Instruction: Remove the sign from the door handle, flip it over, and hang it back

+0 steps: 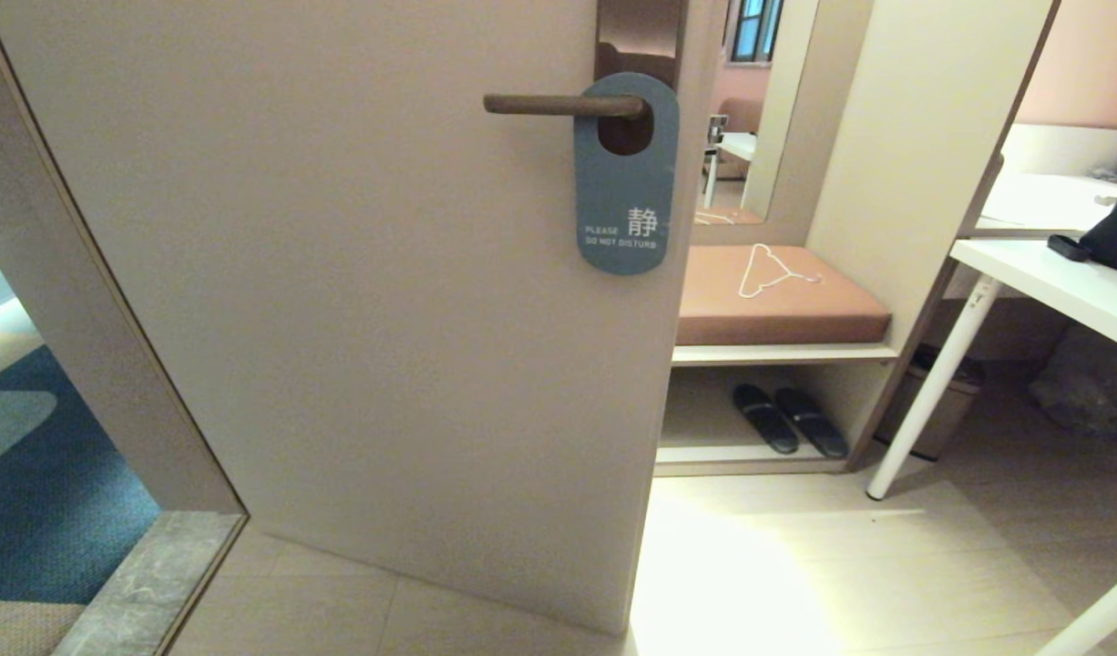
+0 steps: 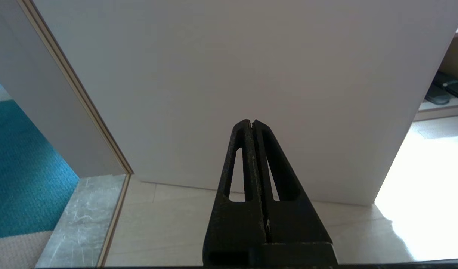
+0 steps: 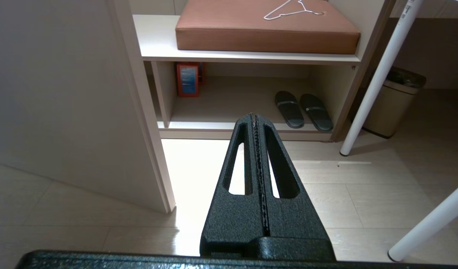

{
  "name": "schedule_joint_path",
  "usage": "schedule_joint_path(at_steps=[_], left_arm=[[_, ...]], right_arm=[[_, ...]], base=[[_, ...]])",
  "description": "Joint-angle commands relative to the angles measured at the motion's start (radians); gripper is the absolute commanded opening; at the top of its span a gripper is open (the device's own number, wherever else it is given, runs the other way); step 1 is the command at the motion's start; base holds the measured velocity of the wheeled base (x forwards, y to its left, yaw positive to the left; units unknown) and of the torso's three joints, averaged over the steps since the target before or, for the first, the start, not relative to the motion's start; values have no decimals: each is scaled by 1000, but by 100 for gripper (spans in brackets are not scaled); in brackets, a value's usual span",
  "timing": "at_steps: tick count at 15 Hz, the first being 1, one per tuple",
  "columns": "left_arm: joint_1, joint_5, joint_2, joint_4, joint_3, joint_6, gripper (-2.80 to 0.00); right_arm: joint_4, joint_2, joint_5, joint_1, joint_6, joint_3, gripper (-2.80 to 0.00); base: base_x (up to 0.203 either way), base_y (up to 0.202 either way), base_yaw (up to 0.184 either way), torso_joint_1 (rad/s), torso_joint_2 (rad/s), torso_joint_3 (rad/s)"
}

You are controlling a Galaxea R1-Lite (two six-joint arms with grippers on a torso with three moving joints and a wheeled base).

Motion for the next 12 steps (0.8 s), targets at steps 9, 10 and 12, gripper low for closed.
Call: schedule_joint_path(at_steps=[9,10,12], left_arm=[[0,7,-13,-3,0,-50,-280],[0,7,-13,-3,0,-50,-280],[0,7,-13,-3,0,-50,-280]], right_arm=[[-1,0,0,0,0,0,-280],[0,0,0,0,0,0,-280],[0,0,0,0,0,0,-280]], base=[[0,0,0,0,0,0],[0,0,0,0,0,0],[0,0,0,0,0,0]])
